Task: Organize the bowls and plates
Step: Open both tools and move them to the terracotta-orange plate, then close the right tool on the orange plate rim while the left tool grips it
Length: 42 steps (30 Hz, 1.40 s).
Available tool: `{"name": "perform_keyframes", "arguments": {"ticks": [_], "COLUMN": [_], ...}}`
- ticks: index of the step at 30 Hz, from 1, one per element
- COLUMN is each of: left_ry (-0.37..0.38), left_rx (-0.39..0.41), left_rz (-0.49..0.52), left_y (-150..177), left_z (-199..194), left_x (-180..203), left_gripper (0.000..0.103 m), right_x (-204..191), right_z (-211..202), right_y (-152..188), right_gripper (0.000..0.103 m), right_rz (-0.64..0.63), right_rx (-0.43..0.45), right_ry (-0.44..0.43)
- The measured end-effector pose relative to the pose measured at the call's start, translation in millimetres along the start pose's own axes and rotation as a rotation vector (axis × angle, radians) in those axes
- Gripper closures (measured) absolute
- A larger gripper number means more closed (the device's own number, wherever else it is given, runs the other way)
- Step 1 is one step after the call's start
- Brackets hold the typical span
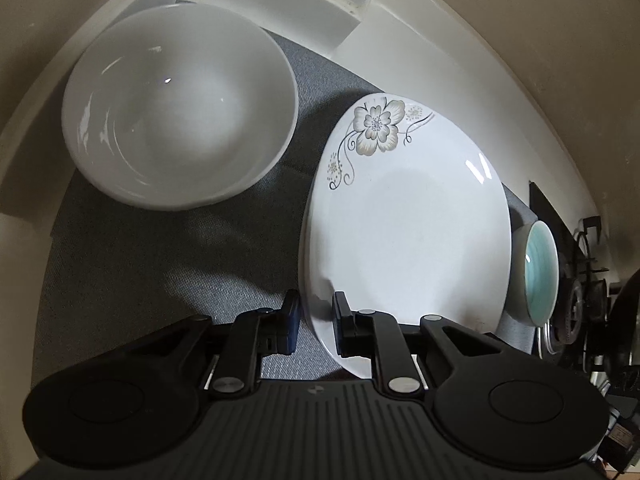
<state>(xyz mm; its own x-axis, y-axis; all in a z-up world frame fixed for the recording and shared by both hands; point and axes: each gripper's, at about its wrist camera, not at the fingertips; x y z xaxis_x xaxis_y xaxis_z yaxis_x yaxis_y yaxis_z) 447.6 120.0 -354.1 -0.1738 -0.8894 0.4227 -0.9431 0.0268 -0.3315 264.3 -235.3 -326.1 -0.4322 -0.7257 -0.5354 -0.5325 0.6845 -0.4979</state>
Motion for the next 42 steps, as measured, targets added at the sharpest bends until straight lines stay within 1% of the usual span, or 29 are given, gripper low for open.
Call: {"name": "perform_keyframes", "arguments": {"ticks": [1, 3, 4, 5, 6, 7, 8, 9, 11, 14, 17, 18, 19, 21, 22, 24, 25, 28, 31, 33, 34, 35, 37, 39, 41, 42], "left_ry": [0.0, -0.006, -0.014, -0.026, -0.036, -0.039, -0.034, -0.026, -0.021, -0.076, -0.093, -0.076, -0.064, -0.062, -0.066, -0.076, -0.079, -0.051, -0.04, -0.038, -0.036, -0.04, -0.051, -0.049, -0.069, -0.082], "left_rx": [-0.001, 0.003, 0.0, -0.003, 0.0, 0.013, 0.033, 0.048, 0.061, 0.046, 0.034, 0.031, 0.028, 0.028, 0.03, 0.029, 0.024, 0.018, 0.012, 0.01, 0.006, -0.001, -0.017, -0.06, -0.116, -0.143], "left_rz": [0.007, 0.023, 0.024, 0.018, 0.027, 0.047, 0.066, 0.082, 0.124, 0.13, 0.13, 0.121, 0.116, 0.112, 0.112, 0.118, 0.122, 0.142, 0.174, 0.203, 0.222, 0.247, 0.302, 0.332, 0.333, 0.316], "left_y": [2, 6, 8, 11, 14, 16, 19, 21, 22, 17, 10, 10, 8, 7, 6, 7, 8, 20, 36, 51, 60, 69, 88, 104, 113, 115], "left_z": [-1, -4, -6, -10, -16, -21, -28, -32, -31, -17, -6, -6, -4, -3, -2, -3, -5, -15, -28, -36, -40, -42, -42, -35, -20, -13], "left_x": [1, 5, 8, 10, 13, 17, 21, 24, 30, 30, 24, 22, 21, 19, 19, 21, 22, 25, 31, 38, 42, 47, 58, 64, 65, 64], "left_gripper": [0.085, 0.085, 0.085, 0.084, 0.084, 0.084, 0.082, 0.076, 0.07, 0.071, 0.071, 0.076, 0.077, 0.078, 0.078, 0.078, 0.078, 0.077, 0.076, 0.074, 0.073, 0.07, 0.062, 0.045, 0.041, 0.041], "right_x": [-1, -1, -1, -1, -2, -4, -7, -9, -10, -9, -6, -7, -8, -11, -12, -14, -14, -14, -8, 3, 10, 15, 21, 24, 30, 33], "right_z": [0, 0, -1, -2, -5, -8, -12, -15, -19, -21, -22, -23, -22, -23, -22, -19, -19, -20, -26, -33, -37, -41, -48, -50, -53, -54], "right_y": [1, 0, 0, 0, 1, 3, 7, 13, 28, 45, 57, 62, 65, 69, 70, 71, 72, 71, 68, 62, 59, 58, 57, 58, 59, 61], "right_gripper": [0.087, 0.087, 0.082, 0.075, 0.071, 0.063, 0.061, 0.061, 0.061, 0.061, 0.061, 0.061, 0.062, 0.078, 0.089, 0.093, 0.097, 0.097, 0.098, 0.098, 0.098, 0.098, 0.096, 0.094, 0.094, 0.094], "right_rz": [-0.012, -0.012, -0.011, -0.019, -0.043, -0.08, -0.121, -0.16, -0.209, -0.215, -0.198, -0.207, -0.221, -0.259, -0.274, -0.272, -0.267, -0.28, -0.3, -0.279, -0.247, -0.223, -0.227, -0.238, -0.216, -0.194], "right_rx": [-0.005, -0.023, -0.027, -0.032, -0.044, -0.059, -0.071, -0.086, -0.121, -0.144, -0.165, -0.174, -0.183, -0.179, -0.188, -0.192, -0.193, -0.191, -0.173, -0.157, -0.152, -0.15, -0.148, -0.143, -0.139, -0.141], "right_ry": [-0.007, -0.019, -0.018, -0.015, -0.011, -0.012, -0.016, -0.016, -0.019, -0.034, -0.044, -0.042, -0.042, -0.04, -0.038, -0.039, -0.038, -0.032, -0.011, 0.007, 0.01, 0.008, 0.008, 0.019, 0.013, 0.009]}}
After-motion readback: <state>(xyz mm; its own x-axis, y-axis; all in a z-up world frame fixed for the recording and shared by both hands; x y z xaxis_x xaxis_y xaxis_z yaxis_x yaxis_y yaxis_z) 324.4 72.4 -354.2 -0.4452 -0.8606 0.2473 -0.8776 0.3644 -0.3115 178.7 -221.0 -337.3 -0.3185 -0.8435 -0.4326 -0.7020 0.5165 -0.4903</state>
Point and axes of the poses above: each gripper's, at about its wrist camera, not at the fingertips, and z roughly the way its jaws point, x to its right, y to its underside, and after that the axes turned 12 degrees about x, right-handed
